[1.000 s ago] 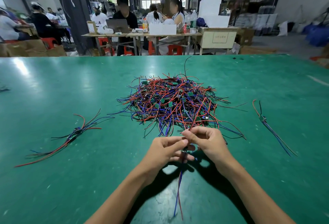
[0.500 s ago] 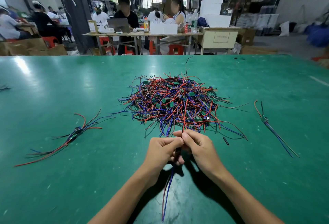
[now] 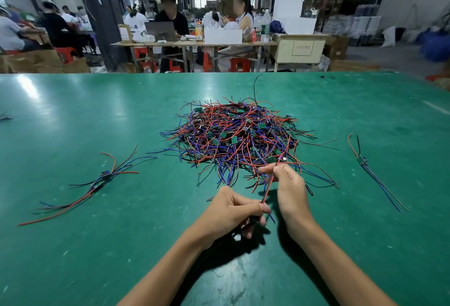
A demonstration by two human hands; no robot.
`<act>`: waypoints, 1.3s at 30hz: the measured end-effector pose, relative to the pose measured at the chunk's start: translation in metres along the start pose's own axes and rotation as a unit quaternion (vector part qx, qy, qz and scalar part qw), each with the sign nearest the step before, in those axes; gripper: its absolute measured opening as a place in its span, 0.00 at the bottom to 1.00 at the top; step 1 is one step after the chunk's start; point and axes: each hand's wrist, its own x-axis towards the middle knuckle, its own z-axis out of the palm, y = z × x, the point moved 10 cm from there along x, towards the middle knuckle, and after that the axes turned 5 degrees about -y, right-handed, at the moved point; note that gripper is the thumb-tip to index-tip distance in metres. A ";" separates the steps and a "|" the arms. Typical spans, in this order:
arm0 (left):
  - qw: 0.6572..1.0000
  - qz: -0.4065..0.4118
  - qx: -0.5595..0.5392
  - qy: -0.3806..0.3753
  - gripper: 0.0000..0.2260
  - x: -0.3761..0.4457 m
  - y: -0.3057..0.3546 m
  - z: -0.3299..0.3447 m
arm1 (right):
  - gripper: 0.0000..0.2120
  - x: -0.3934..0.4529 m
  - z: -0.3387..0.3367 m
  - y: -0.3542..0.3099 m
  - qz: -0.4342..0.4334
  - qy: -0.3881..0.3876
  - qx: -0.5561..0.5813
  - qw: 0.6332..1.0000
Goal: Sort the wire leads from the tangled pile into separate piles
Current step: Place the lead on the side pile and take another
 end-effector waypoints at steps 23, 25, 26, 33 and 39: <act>0.993 0.002 -0.120 0.020 0.10 0.004 -0.010 -0.017 | 0.21 -0.005 0.014 -0.008 0.054 -0.204 0.093 0.973; 0.994 0.002 -0.105 0.021 0.11 0.003 -0.009 -0.018 | 0.21 -0.011 0.023 -0.006 0.051 -0.240 0.062 0.967; 0.995 0.001 -0.096 0.019 0.12 0.003 -0.009 -0.017 | 0.18 -0.014 0.027 -0.006 0.043 -0.254 0.054 0.965; 0.992 0.002 -0.126 0.001 0.12 0.002 -0.007 -0.021 | 0.10 -0.005 0.009 -0.012 0.037 -0.166 0.129 0.977; 0.995 -0.003 -0.082 0.050 0.13 0.002 -0.009 -0.038 | 0.08 -0.005 -0.003 -0.001 0.085 -0.095 0.191 0.973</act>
